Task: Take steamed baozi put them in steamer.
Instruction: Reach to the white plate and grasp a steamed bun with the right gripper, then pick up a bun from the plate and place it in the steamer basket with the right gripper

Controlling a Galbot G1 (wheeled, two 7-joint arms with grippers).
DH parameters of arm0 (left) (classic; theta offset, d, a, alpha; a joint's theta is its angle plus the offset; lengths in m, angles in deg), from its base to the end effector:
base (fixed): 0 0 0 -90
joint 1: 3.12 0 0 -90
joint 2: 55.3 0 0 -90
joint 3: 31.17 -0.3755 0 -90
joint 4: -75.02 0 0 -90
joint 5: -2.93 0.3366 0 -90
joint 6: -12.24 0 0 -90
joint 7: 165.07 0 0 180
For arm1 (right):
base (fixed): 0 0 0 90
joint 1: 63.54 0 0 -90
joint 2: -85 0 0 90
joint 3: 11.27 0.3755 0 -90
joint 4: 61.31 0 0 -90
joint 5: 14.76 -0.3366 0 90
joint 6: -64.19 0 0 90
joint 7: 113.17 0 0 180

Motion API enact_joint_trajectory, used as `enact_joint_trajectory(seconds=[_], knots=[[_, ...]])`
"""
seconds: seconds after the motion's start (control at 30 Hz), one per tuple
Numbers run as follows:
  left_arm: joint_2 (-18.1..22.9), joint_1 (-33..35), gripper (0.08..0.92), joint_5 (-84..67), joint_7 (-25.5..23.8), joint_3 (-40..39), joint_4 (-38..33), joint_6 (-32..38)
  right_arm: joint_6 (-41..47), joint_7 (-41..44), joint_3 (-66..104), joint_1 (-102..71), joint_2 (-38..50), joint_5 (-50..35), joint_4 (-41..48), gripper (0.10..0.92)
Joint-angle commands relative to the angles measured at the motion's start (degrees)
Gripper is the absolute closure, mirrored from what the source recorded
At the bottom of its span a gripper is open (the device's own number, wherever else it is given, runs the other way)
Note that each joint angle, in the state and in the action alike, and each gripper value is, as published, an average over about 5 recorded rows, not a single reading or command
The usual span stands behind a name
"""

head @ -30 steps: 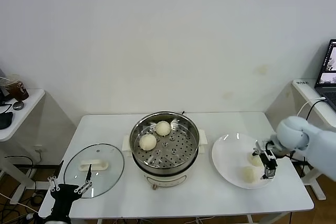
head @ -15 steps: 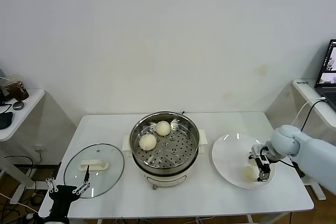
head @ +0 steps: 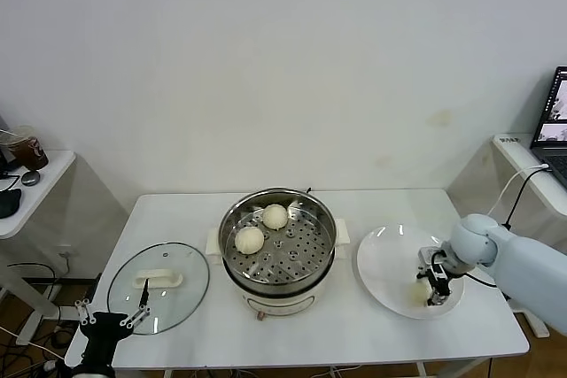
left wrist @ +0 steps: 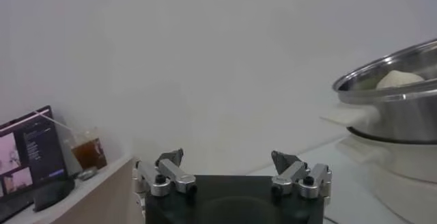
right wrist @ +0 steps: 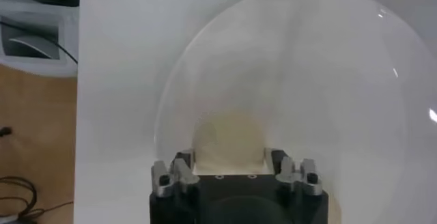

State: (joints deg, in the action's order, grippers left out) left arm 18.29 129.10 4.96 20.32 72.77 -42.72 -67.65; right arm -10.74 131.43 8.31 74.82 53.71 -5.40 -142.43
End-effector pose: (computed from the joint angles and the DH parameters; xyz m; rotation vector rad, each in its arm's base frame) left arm 0.0867 0.1307 -0.3347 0.1356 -3.0509 -0.6348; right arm 0.4401 -0.2025 -0.2421 1.2774 -1.2665 1.2925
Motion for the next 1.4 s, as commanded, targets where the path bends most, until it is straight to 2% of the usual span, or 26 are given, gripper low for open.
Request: enact_joint_trajectory(seconds=[0.03, 0.17, 0.47, 0.6, 0.83, 1.1, 1.23, 1.4], knots=[[0.07, 0.11, 0.177, -0.05, 0.03, 0.04, -0.13, 0.04, 0.3, 0.64, -1.18, 1.96, 0.37, -0.43, -0.22, 0.527], [0.12, -0.01, 0.177, -0.08, 0.04, -0.05, -0.27, 0.05, 0.3, 1.31, -3.69, 7.25, 1.42, -2.7, -1.25, 0.555], [-0.37, -0.47, 0.177, -0.53, -0.09, 0.0, -0.72, 0.13, 0.72, 4.25, -9.71, 29.12, 0.77, -13.82, -2.87, 0.55], [-0.8, -0.6, 0.177, -0.8, -0.05, 0.17, -0.49, 0.45, -0.29, 4.33, -15.84, 40.6, -3.83, -19.49, -3.16, 0.55], [-1.14, -1.25, 0.177, -1.06, -0.12, 0.25, -0.2, 0.49, -5.43, 1.9, -22.87, 51.89, -18.36, -27.49, -2.88, 0.543], [-0.76, -1.14, 0.177, -1.59, -0.09, 1.17, -0.62, 0.52, -19.01, -0.66, -30.76, 49.29, -33.58, -21.77, -1.08, 0.537], [-0.65, -1.0, 0.177, -1.83, -0.13, 1.88, -0.85, 0.45, -26.83, -1.56, -33.46, 45.94, -38.5, -17.23, 1.44, 0.534], [-0.37, -0.97, 0.177, -1.93, -0.19, 2.39, -0.94, 0.41, -32.31, -2.42, -35.39, 42.91, -41.85, -13.6, 2.75, 0.533]])
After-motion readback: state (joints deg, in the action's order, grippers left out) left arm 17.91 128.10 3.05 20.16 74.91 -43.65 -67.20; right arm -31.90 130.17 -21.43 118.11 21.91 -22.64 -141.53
